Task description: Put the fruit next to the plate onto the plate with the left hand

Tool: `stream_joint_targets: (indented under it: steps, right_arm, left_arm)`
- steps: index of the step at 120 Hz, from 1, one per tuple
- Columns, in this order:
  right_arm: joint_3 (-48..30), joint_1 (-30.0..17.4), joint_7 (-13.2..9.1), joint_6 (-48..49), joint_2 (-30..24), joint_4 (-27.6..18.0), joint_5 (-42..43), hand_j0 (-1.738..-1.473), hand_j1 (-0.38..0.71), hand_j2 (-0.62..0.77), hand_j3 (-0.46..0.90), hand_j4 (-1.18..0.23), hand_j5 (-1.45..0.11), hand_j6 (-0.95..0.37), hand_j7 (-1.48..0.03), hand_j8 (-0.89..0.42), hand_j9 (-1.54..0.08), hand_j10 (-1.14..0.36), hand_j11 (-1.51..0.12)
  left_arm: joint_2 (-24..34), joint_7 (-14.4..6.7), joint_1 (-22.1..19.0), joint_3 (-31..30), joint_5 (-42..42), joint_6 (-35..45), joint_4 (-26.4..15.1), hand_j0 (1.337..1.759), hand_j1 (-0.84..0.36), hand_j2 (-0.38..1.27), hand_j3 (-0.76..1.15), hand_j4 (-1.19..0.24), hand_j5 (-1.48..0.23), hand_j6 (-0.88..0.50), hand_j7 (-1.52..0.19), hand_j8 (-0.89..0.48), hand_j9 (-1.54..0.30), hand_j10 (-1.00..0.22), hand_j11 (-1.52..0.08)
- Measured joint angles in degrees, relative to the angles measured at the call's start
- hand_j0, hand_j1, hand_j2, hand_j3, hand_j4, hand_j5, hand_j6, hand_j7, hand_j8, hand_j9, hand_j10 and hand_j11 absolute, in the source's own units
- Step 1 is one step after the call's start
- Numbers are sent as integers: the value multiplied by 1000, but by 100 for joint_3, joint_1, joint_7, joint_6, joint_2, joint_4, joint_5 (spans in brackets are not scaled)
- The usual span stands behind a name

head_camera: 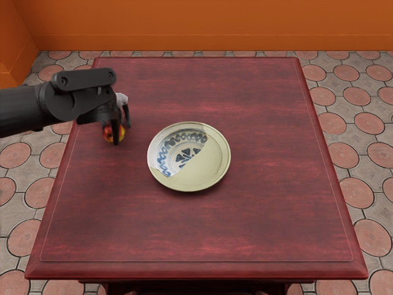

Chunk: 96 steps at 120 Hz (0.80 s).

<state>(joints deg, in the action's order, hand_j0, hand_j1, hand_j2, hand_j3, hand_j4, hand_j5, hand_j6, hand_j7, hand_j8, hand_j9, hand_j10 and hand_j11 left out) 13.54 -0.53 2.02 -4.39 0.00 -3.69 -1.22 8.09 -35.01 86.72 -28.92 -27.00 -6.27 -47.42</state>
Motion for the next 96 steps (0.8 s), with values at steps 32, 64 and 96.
stream_joint_targets:
  steps: [32, 64, 96]
  right_arm:
    - [0, 1, 0, 0, 0, 0, 0, -1658, -349, 0, 0, -1, 0, -1, 0, -1, 0, 0, 0]
    - [0, 0, 0, 0, 0, 0, 0, -1658, -349, 0, 0, -1, 0, -1, 0, -1, 0, 0, 0]
    - [0, 0, 0, 0, 0, 0, -1, -1658, -349, 0, 0, -1, 0, -1, 0, -1, 0, 0, 0]
  left_arm:
    - [646, 0, 111, 1042, 148, -734, -22, 1656, -340, 566, 0, -723, -1058, -512, -1020, -419, -1010, -606, -1002]
    - [1581, -2, 134, 2754, 524, -2080, -553, 1656, -375, 676, 0, -768, -1138, -483, -1096, -388, -1080, -590, -1064]
    - [1645, -6, 187, 3522, 1313, -2856, -1095, 1655, -420, 744, 0, -793, -1213, -439, -1167, -333, -1138, -548, -1108]
